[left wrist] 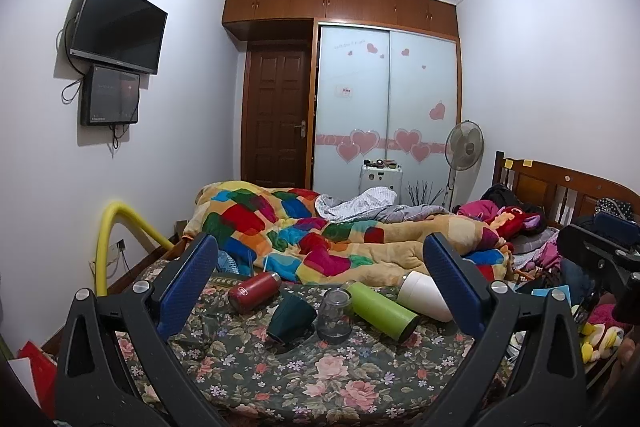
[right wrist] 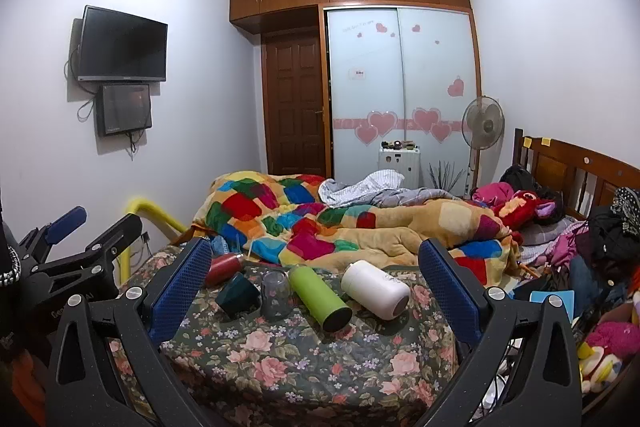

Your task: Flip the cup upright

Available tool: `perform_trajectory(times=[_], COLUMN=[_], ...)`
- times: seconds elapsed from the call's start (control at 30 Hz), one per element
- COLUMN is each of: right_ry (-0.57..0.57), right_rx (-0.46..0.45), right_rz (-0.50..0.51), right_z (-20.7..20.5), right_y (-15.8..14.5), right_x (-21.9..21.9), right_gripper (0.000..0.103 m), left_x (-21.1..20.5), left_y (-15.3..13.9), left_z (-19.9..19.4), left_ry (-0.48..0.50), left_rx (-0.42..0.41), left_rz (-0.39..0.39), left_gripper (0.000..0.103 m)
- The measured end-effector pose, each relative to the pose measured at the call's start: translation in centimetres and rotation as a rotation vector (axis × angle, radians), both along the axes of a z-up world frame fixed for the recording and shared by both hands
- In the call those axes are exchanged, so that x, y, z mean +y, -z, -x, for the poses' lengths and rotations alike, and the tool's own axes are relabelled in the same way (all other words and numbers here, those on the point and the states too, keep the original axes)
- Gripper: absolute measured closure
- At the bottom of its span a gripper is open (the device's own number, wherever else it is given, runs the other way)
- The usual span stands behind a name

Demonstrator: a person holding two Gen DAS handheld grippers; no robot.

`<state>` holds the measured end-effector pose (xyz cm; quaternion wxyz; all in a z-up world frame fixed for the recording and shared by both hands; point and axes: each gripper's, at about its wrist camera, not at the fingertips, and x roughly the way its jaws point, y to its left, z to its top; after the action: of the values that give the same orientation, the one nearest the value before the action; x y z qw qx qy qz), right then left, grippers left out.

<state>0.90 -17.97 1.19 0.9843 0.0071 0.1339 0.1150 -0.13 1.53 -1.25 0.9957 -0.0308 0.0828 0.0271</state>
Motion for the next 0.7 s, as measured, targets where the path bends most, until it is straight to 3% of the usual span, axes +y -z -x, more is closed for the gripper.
perform_trajectory(times=[0.3,0.7], right_ry=[0.008,0.017], right_rx=[0.08,0.29], right_rz=[0.029,0.084], right_z=[-2.7,-8.8], right_y=[2.2,7.5], right_x=[0.3,0.8], right_gripper=[0.0,0.0], left_x=[1.1,3.4], left_y=[3.0,13.8], left_z=[-4.6,-15.8], left_ry=[-0.014,-0.02], left_rx=[0.124,0.476], left_rz=[0.017,-0.012], left_gripper=[0.0,0.0])
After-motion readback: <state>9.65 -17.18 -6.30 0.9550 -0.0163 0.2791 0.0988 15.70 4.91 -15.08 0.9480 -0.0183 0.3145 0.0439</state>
